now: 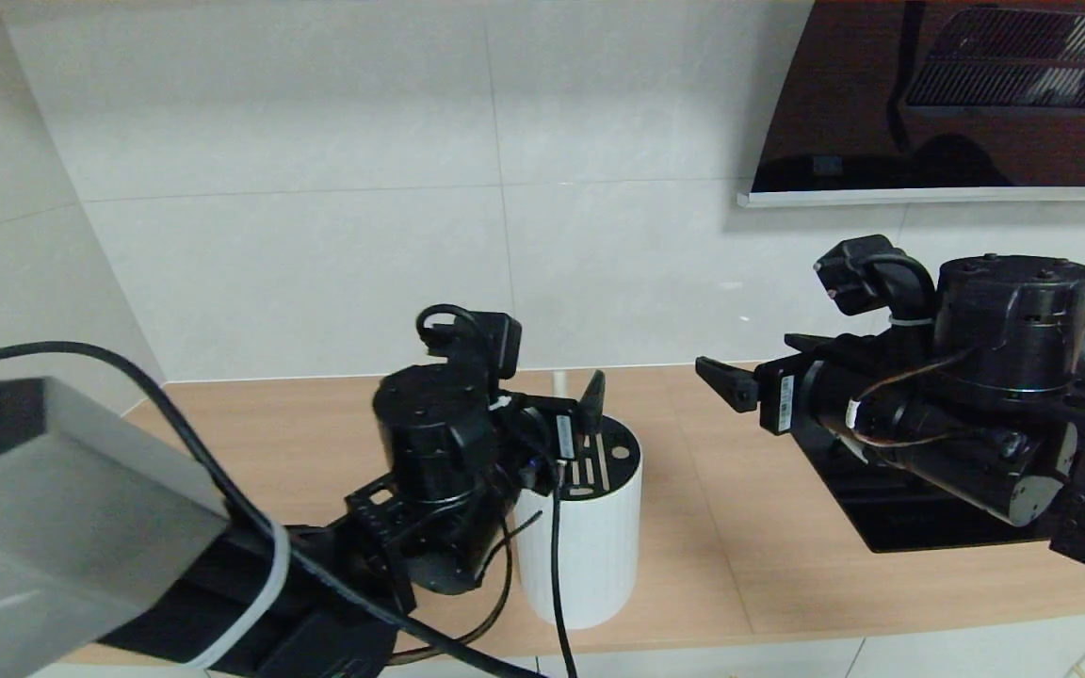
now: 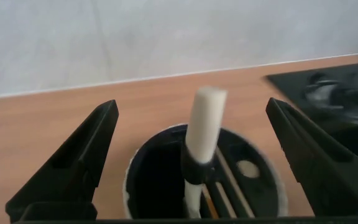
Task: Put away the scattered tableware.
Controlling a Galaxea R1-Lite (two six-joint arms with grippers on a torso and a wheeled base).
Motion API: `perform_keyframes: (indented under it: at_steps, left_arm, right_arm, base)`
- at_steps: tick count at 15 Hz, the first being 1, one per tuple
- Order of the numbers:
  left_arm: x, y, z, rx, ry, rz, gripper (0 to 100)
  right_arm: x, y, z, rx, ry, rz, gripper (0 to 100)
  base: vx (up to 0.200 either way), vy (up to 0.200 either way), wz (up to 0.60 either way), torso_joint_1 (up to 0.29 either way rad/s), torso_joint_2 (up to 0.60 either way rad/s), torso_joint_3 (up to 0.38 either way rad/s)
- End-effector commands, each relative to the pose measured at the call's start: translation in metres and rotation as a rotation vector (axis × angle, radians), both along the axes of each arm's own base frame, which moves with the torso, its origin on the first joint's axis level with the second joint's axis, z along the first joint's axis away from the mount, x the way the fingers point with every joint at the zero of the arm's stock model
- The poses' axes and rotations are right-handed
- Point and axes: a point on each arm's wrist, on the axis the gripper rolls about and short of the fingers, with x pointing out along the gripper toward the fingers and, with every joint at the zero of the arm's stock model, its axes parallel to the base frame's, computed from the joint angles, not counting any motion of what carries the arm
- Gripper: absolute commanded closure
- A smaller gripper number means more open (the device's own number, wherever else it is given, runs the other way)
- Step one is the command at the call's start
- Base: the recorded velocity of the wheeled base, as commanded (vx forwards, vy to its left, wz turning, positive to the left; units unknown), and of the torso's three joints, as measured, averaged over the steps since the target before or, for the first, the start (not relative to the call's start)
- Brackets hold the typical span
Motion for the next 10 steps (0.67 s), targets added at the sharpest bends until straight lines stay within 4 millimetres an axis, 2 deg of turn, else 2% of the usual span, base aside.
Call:
perform_keyframes:
  at_steps: [1, 3, 4, 5, 6, 8, 10]
  left_arm:
    - [-0.023, 0.038, 0.054, -0.116, -0.108, -0.003, 0]
    - [-0.041, 0.063, 0.081, -0.152, -0.172, -0.057, 0]
    - [-0.05, 0.076, 0.085, -0.146, -0.177, -0.068, 0]
    - [-0.055, 0.08, 0.087, -0.14, -0.175, -0.068, 0]
    - [-0.07, 0.097, 0.092, -0.129, -0.16, -0.045, 0]
    - [-0.095, 0.131, 0.092, -0.102, -0.131, 0.018, 0]
    - [-0.119, 0.16, 0.078, -0.081, -0.101, 0.08, 0]
  right_arm:
    - [-0.005, -0.007, 0.01, 0.018, -0.028, -0.01, 0]
    - [-0.01, -0.025, 0.027, 0.047, -0.076, -0.047, 0]
    - [-0.012, -0.032, 0.032, 0.046, -0.092, -0.063, 0]
    - [-0.014, -0.035, 0.033, 0.037, -0.101, -0.07, 0]
    - [-0.021, -0.046, 0.033, 0.021, -0.115, -0.097, 0]
    - [-0.053, -0.069, 0.025, 0.014, -0.111, -0.115, 0]
    - [-0.094, -0.096, 0.02, 0.023, -0.141, -0.145, 0]
  base:
    - [0.0, 0.0, 0.0, 0.0, 0.0, 0.0]
    - [0.0, 0.0, 0.0, 0.0, 0.0, 0.0]
    - [0.0, 0.0, 0.0, 0.0, 0.0, 0.0]
    - [0.0, 0.0, 0.0, 0.0, 0.0, 0.0]
    - [0.0, 0.0, 0.0, 0.0, 0.0, 0.0]
    - [0.0, 0.0, 0.0, 0.0, 0.0, 0.0]
    - [0.0, 0.0, 0.0, 0.0, 0.0, 0.0]
